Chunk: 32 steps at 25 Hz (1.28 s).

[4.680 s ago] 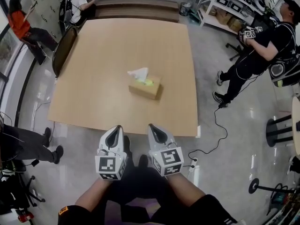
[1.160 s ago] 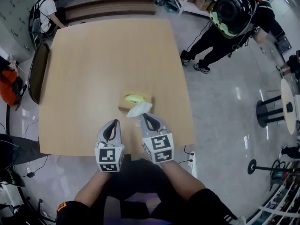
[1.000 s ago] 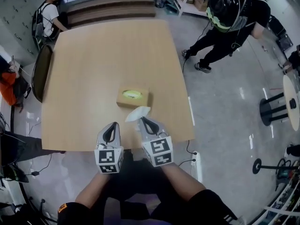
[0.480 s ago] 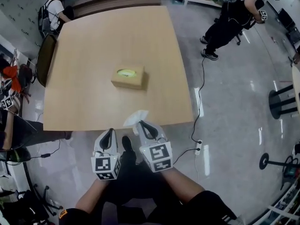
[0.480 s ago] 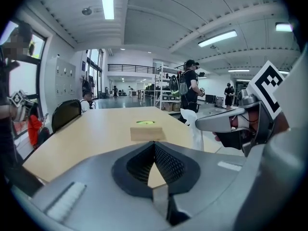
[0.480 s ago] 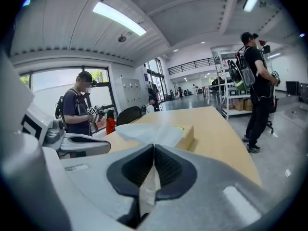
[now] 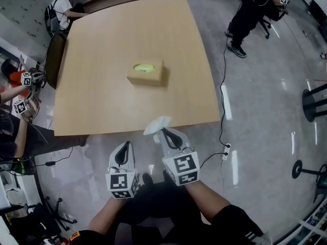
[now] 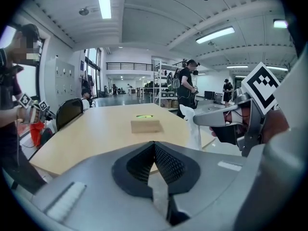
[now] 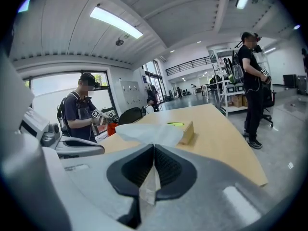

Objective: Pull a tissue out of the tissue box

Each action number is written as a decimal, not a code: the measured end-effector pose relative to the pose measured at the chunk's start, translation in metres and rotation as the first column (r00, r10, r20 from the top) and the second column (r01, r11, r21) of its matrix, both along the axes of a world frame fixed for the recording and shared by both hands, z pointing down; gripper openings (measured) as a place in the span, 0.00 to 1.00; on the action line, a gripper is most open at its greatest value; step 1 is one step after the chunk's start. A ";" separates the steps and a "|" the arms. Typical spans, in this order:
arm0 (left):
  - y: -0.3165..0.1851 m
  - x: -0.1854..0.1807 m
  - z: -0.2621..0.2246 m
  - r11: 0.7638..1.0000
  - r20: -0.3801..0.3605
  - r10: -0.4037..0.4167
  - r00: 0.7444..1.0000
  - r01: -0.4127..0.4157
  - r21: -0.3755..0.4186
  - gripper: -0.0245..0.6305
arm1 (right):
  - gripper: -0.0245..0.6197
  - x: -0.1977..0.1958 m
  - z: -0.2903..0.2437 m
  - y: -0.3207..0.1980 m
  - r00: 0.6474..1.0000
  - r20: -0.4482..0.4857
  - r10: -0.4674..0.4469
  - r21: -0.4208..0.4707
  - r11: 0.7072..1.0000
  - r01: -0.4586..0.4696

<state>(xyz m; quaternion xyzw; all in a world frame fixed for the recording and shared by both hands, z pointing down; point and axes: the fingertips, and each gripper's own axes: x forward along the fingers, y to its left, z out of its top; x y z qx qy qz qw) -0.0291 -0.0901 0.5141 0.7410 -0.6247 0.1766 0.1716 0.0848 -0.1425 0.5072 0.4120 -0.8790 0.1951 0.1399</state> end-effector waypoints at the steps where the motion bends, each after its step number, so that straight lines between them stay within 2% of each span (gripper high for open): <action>1: 0.005 0.000 -0.001 1.000 0.003 -0.006 1.000 0.006 0.003 0.07 | 0.04 0.000 0.000 0.005 1.000 0.002 -0.005 0.004 1.000 0.005; 8: 0.051 -0.026 -0.015 0.996 -0.015 -0.054 0.998 0.055 0.070 0.07 | 0.04 -0.031 -0.014 0.052 0.998 -0.015 -0.064 0.043 0.997 0.065; 13: 0.094 -0.064 -0.020 0.991 -0.017 -0.026 1.000 0.028 0.130 0.07 | 0.04 -0.062 -0.023 0.102 0.998 -0.052 -0.026 0.062 0.998 0.029; 16: 0.119 -0.079 -0.035 0.988 -0.051 -0.005 0.999 0.013 0.157 0.07 | 0.04 -0.076 -0.027 0.142 0.997 -0.070 0.014 0.060 0.998 -0.010; 19: 0.143 -0.082 -0.036 0.984 -0.069 0.029 0.997 -0.016 0.178 0.07 | 0.04 -0.077 -0.034 0.176 0.994 -0.104 0.041 0.055 0.998 -0.035; 24: 0.168 -0.064 -0.029 0.979 -0.101 0.069 0.993 -0.048 0.199 0.07 | 0.04 -0.063 -0.041 0.212 0.986 -0.157 0.057 0.074 0.996 -0.046; 27: 0.176 -0.064 -0.039 0.972 -0.110 0.078 0.991 -0.051 0.230 0.07 | 0.04 -0.067 -0.045 0.221 0.986 -0.158 0.050 0.089 0.995 -0.036; 32: 0.180 -0.067 -0.058 0.959 -0.085 0.069 0.994 -0.043 0.280 0.07 | 0.04 -0.068 -0.052 0.228 0.990 -0.132 0.058 0.118 0.992 -0.043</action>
